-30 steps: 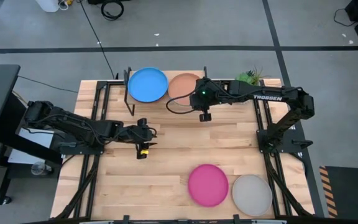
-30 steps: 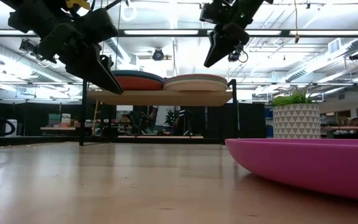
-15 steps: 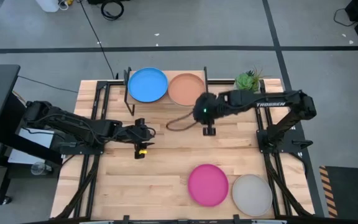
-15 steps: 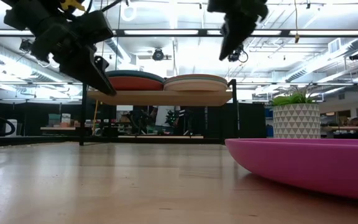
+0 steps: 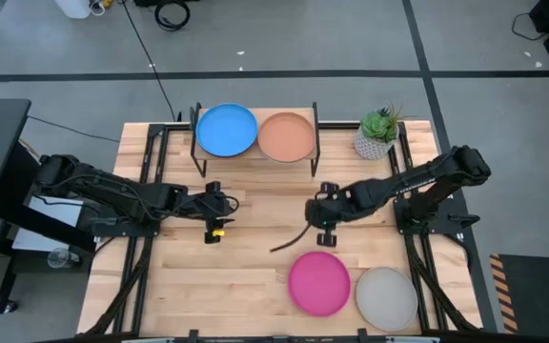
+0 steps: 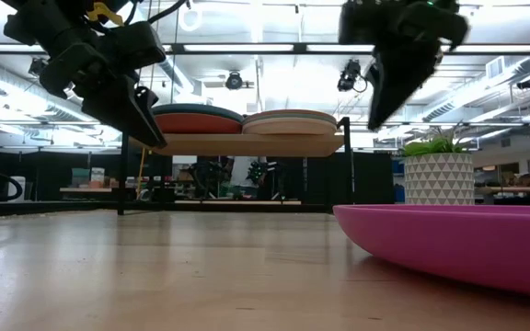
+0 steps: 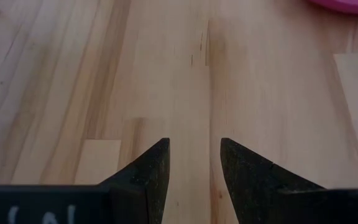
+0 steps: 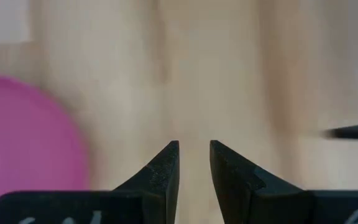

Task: Place and stack plates onto a shelf
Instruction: Stack the gray plate on top of the brown plate on the shelf

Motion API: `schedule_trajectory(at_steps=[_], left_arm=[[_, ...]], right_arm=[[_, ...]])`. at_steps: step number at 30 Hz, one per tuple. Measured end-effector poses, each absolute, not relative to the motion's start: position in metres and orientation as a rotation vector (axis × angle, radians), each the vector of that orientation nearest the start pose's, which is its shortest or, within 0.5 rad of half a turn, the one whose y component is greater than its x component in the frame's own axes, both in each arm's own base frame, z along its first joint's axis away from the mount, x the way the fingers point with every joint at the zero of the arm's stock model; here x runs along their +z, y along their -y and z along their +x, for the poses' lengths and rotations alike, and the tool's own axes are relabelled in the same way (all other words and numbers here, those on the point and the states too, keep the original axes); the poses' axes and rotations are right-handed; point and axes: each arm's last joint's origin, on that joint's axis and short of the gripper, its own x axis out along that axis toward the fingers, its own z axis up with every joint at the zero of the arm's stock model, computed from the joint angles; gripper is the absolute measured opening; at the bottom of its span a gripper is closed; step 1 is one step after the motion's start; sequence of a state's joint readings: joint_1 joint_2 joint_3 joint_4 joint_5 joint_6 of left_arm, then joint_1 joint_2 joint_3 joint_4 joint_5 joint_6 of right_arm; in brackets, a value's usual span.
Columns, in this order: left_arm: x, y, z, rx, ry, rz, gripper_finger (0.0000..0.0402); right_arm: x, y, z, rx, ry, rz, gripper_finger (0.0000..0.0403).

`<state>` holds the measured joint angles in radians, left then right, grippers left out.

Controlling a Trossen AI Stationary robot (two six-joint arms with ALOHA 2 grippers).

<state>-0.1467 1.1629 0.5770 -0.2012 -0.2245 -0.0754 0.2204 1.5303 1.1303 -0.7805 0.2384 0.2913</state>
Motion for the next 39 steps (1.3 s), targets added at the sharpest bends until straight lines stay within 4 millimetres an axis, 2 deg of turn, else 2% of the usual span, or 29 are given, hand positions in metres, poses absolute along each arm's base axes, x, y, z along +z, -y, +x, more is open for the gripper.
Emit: schedule_trajectory(at_steps=[9, 13, 19, 27, 35, 39], left_arm=[[0.197, 0.027, 0.224, 0.101, -0.699, 0.059, 0.0151], [0.201, 0.027, 0.227, 0.098, -0.652, 0.056, 0.0151], [0.203, 0.027, 0.228, 0.094, -0.625, 0.061, 0.0151], [0.203, 0.027, 0.228, 0.094, -0.627, 0.062, 0.0151], [0.203, 0.027, 0.228, 0.093, -0.627, 0.065, 0.0151], [0.203, 0.027, 0.228, 0.093, -0.627, 0.064, 0.0151]], right_arm=[[0.190, -0.078, 0.272, -0.156, -1.141, 0.224, 0.0120], [0.185, -0.092, 0.263, -0.159, -1.187, 0.288, 0.0137], [0.182, -0.120, 0.243, -0.137, -1.296, 0.333, 0.0138], [0.178, -0.145, 0.205, -0.118, -1.543, 0.247, 0.0138], [0.178, -0.164, 0.188, -0.018, -1.557, 0.122, 0.0138], [0.168, -0.165, 0.177, -0.019, -1.589, 0.078, 0.0138]])
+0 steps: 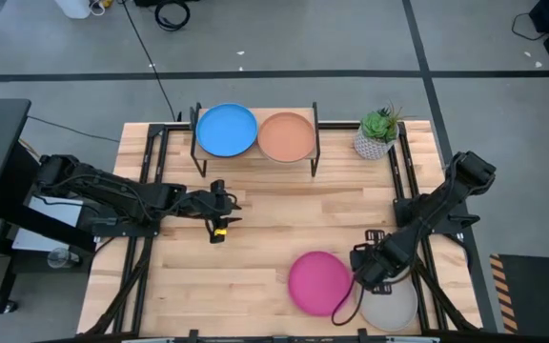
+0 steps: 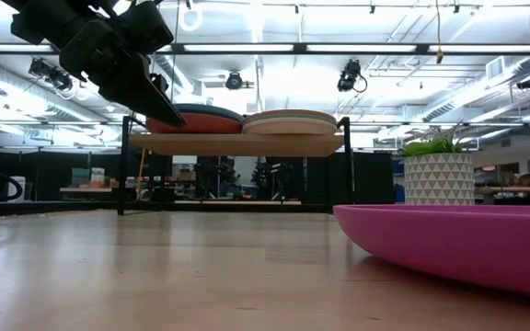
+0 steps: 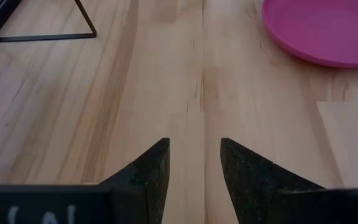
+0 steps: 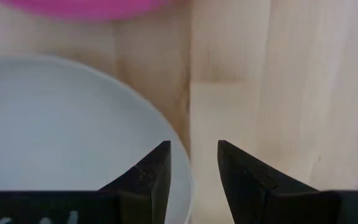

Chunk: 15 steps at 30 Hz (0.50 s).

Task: Place and stack plates onto a shelf
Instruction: Stack the gray plate on top of the brown plate on the shelf

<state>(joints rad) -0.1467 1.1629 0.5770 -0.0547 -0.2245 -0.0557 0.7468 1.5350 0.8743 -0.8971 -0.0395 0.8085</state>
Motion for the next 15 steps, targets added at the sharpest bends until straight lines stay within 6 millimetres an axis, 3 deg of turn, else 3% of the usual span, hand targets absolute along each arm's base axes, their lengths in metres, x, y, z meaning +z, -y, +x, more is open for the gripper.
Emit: schedule_trajectory(at_steps=[10, 15], left_arm=[[0.204, 0.027, 0.229, 0.093, -0.616, 0.062, 0.0151], [0.204, 0.027, 0.229, 0.093, -0.616, 0.062, 0.0151]], right_arm=[[0.146, -0.162, 0.167, 0.026, -1.609, 0.108, 0.0137], [0.138, -0.158, 0.162, 0.024, -1.639, 0.112, 0.0115]])
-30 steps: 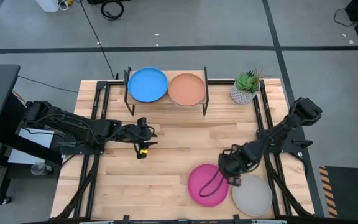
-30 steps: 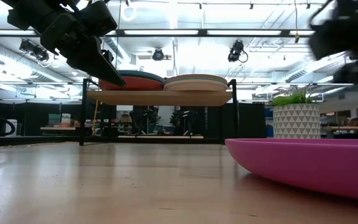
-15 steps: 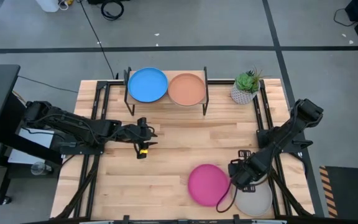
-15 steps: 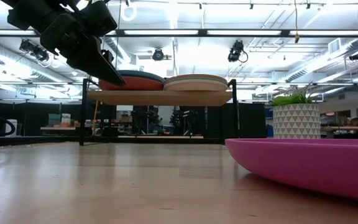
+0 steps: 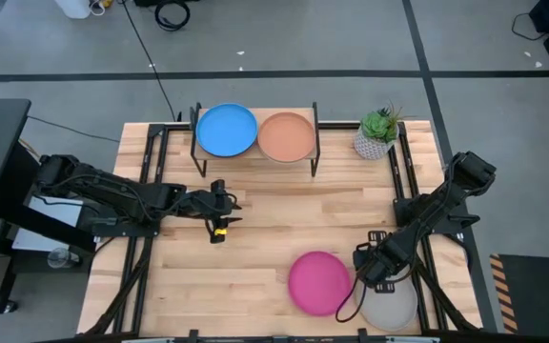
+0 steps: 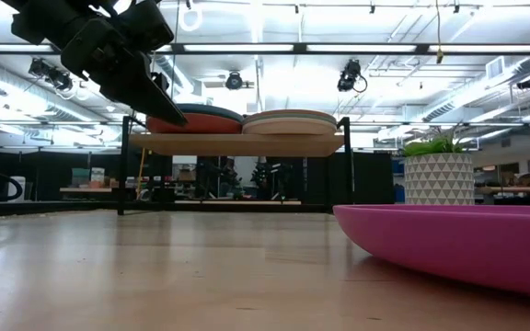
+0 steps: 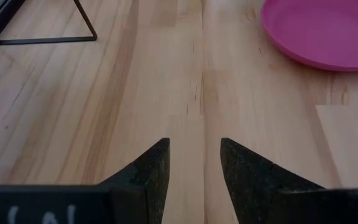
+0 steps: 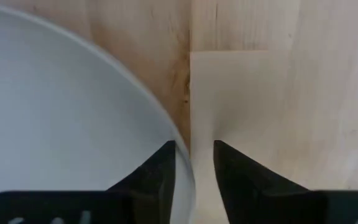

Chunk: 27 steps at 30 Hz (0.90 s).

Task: Place and stack plates onto a shelf
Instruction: Stack the gray plate on top of the brown plate on the shelf

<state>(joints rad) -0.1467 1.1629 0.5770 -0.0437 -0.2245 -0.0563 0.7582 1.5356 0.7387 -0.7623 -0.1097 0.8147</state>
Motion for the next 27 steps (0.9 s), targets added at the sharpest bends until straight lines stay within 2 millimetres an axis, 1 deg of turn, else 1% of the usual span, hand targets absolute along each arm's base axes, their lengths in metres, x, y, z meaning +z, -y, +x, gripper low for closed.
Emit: schedule_trajectory(at_steps=[3, 9, 11, 14, 16, 18, 20, 22, 25, 27], left_arm=[[0.204, 0.027, 0.229, 0.093, -0.617, 0.062, 0.0151], [0.204, 0.027, 0.229, 0.093, -0.617, 0.061, 0.0151], [0.204, 0.027, 0.229, 0.093, -0.617, 0.061, 0.0151], [0.204, 0.027, 0.229, 0.093, -0.617, 0.061, 0.0151], [0.204, 0.027, 0.229, 0.093, -0.617, 0.060, 0.0151], [0.204, 0.027, 0.228, 0.093, -0.620, 0.060, 0.0151], [0.203, 0.027, 0.228, 0.093, -0.623, 0.061, 0.0151], [0.203, 0.027, 0.228, 0.093, -0.622, 0.061, 0.0151], [0.203, 0.027, 0.228, 0.093, -0.624, 0.061, 0.0151], [0.203, 0.027, 0.228, 0.093, -0.628, 0.063, 0.0151]], right_arm=[[0.137, -0.158, 0.162, 0.052, -1.636, 0.087, 0.0087], [0.138, -0.157, 0.161, 0.126, -1.648, 0.026, 0.0016], [0.139, -0.157, 0.160, 0.155, -1.673, 0.028, 0.0014], [0.145, -0.155, 0.158, 0.140, -1.683, 0.028, 0.0025], [0.155, -0.152, 0.159, 0.119, -1.673, 0.026, 0.0029], [0.168, -0.149, 0.162, 0.098, -1.660, 0.023, 0.0023], [0.184, -0.145, 0.166, 0.071, -1.630, 0.015, 0.0014], [0.202, -0.139, 0.171, 0.035, -1.572, 0.020, 0.0014], [0.231, -0.124, 0.180, -0.064, -1.446, 0.054, 0.0014], [0.248, -0.109, 0.187, -0.175, -1.347, 0.108, 0.0019]])
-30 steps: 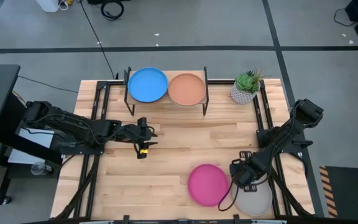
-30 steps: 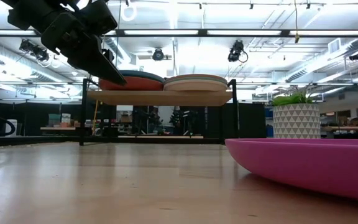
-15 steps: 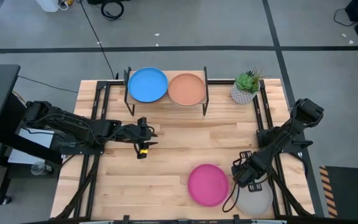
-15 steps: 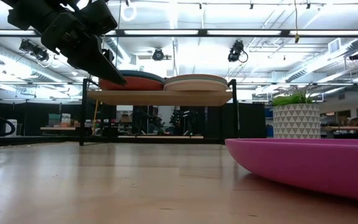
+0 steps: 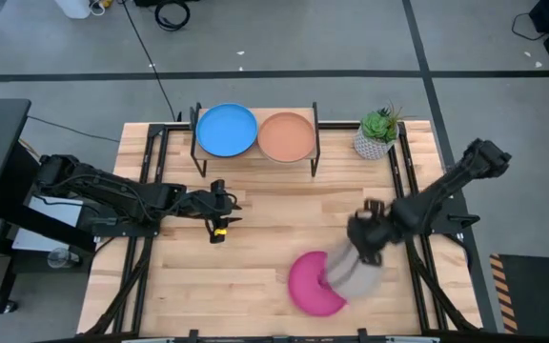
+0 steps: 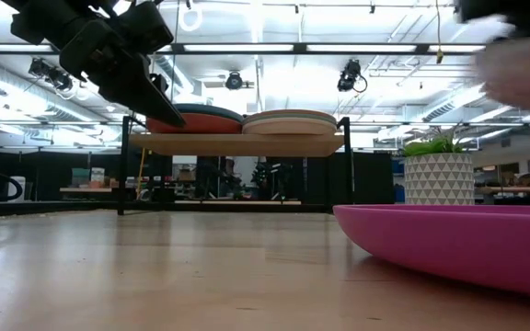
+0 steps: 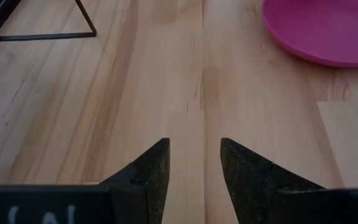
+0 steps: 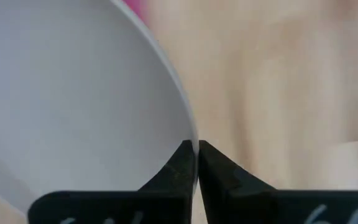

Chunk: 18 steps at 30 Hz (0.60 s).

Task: Place and stack plates onto a shelf
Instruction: Stack the gray plate on top of the brown plate on the shelf

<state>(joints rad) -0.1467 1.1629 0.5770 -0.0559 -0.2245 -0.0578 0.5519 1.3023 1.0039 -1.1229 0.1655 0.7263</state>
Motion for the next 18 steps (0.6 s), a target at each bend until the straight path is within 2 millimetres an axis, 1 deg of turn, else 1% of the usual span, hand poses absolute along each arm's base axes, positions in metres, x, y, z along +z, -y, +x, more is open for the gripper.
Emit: schedule_trajectory(at_steps=[3, 6, 11, 18], left_arm=[[0.203, 0.027, 0.228, 0.093, -0.630, 0.064, 0.0151], [0.203, 0.027, 0.228, 0.090, -0.631, 0.072, 0.0151], [0.203, 0.027, 0.228, 0.086, -0.633, 0.084, 0.0151], [0.201, 0.027, 0.227, 0.087, -0.653, 0.089, 0.0151]], right_arm=[[0.271, -0.080, 0.197, -0.358, -1.199, 0.196, 0.0021], [0.286, -0.050, 0.211, -0.456, -1.107, 0.269, 0.0019], [0.308, -0.007, 0.238, -0.488, -0.986, 0.320, 0.0020], [0.338, 0.059, 0.271, -0.556, -0.925, 0.323, 0.0019]])
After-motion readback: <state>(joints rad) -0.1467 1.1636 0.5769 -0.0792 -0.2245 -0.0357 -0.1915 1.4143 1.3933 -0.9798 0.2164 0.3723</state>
